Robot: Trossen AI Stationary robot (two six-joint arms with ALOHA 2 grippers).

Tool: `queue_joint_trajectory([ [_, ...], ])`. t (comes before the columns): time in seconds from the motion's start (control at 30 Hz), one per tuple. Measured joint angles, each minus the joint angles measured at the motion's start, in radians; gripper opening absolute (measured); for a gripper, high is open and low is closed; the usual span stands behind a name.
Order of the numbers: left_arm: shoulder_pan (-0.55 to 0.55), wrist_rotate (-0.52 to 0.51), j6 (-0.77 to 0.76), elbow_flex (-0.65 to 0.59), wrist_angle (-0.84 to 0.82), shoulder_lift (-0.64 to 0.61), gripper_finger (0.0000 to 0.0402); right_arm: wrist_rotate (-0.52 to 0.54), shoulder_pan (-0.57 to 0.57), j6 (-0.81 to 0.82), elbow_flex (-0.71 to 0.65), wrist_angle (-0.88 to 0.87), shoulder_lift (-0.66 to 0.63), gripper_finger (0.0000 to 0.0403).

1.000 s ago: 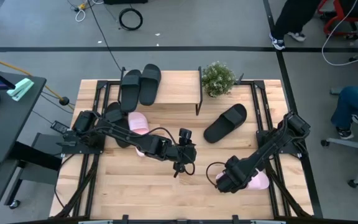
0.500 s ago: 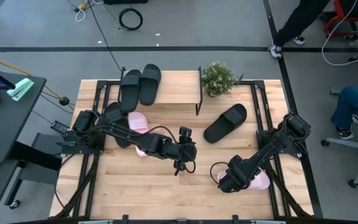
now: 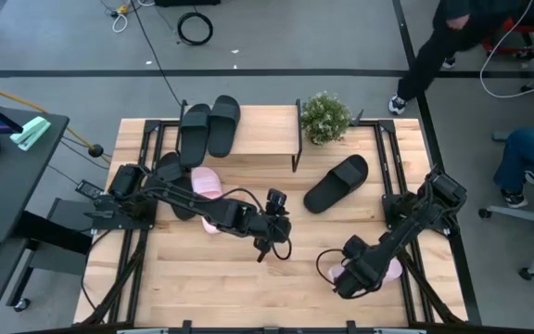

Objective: Pick and place slides into the shelf
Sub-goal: Put the pink slipper on the shelf

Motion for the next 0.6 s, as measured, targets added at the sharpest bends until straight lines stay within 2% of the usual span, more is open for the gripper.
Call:
queue_joint_trajectory([
  [0.13,-0.013,-0.156,-0.015,0.012,-0.122,0.0,0.0172,0.1,-0.001,-0.055,0.047,-0.004,0.0,0.001],
  [0.27,-0.027,-0.294,-0.085,0.012,-0.247,0.0,0.0172,0.263,-0.027,-0.114,0.111,-0.008,0.0,0.0017],
  [0.4,-0.043,-0.323,-0.198,0.011,-0.378,0.0,0.0172,0.428,-0.067,-0.2,0.178,-0.043,0.0,0.0009],
  [0.6,-0.092,-0.323,-0.49,0.011,-0.581,0.0,0.0172,0.692,-0.148,-0.398,0.31,-0.043,0.0,0.0017],
])
